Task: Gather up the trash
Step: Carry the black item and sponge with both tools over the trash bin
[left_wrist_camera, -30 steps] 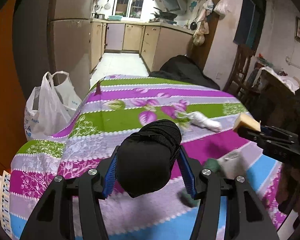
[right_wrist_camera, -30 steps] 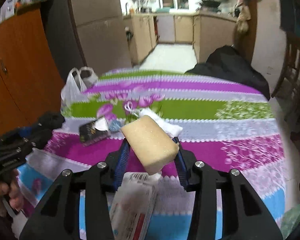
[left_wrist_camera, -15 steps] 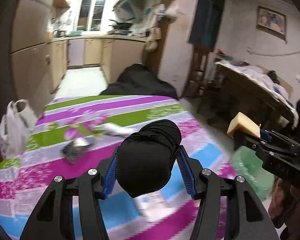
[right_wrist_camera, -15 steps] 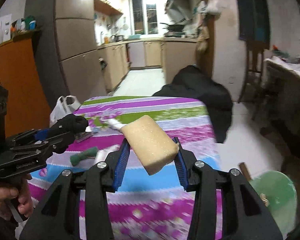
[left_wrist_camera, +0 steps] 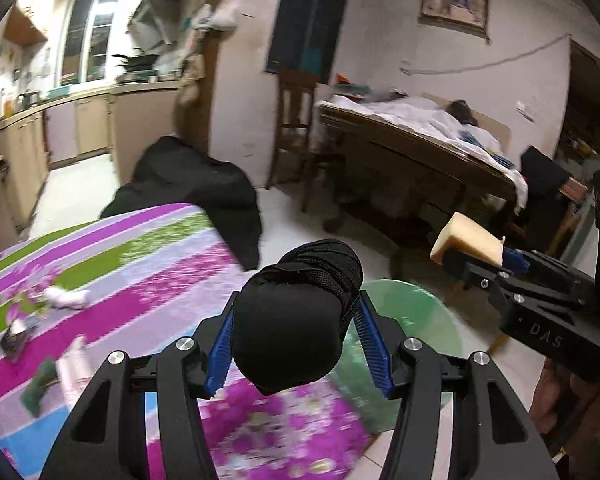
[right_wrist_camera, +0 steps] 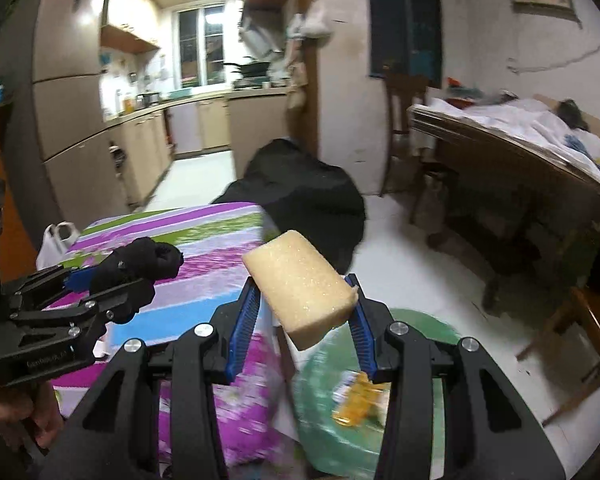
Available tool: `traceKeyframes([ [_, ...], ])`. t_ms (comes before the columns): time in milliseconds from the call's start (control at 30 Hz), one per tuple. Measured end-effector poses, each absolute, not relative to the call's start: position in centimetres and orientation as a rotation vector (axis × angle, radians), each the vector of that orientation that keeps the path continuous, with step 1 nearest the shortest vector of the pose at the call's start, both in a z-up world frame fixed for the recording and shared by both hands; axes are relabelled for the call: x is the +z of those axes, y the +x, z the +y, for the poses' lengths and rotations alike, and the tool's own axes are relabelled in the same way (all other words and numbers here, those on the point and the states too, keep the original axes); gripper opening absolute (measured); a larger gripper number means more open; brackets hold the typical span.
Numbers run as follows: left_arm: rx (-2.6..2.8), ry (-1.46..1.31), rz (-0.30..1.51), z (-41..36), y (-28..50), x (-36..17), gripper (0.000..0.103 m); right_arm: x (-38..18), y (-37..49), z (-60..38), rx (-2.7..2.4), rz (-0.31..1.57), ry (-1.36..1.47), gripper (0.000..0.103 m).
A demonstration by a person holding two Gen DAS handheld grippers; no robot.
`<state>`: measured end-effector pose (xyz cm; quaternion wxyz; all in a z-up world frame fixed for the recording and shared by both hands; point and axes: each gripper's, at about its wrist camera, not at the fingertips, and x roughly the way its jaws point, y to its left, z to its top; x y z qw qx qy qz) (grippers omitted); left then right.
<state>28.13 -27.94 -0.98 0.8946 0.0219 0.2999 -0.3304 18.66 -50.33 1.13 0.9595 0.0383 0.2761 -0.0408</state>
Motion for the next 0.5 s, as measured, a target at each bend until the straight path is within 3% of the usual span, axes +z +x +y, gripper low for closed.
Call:
traceKeyframes([
  [500, -0.797, 0.159, 0.72, -44.0, 28.8, -4.4, 0.057, -3.5, 17.3, -63.0, -0.218, 0.749, 0.204, 0.041],
])
